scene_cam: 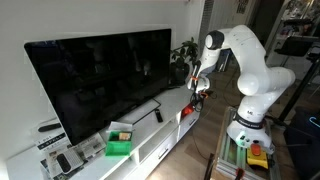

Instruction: Put the hate on the top of the table

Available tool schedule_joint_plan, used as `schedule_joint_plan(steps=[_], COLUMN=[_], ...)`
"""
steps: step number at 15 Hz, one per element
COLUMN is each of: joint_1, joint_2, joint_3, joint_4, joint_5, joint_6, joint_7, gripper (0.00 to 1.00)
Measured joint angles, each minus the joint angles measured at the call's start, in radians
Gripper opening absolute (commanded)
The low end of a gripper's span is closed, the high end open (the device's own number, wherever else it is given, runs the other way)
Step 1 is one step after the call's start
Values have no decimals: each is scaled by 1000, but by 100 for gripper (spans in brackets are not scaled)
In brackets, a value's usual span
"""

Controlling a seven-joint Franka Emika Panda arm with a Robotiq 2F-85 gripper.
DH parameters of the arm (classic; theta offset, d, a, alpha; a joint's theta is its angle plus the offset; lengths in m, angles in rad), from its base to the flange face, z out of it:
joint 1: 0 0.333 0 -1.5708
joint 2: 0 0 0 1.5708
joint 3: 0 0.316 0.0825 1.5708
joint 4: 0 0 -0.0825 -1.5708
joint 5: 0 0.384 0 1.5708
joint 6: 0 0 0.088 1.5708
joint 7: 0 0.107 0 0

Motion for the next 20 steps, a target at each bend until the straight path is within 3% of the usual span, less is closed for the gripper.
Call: schedule_joint_plan(steps=[5, 9, 20], joint_1=[-89, -202, -433], joint_2=[67, 109, 120], joint_3=[55, 123, 298], joint_4=[39, 84, 102], joint_5=[-5, -5, -7], joint_6=[3, 6, 108], joint_7=[-4, -19, -63], gripper=[100, 100, 100])
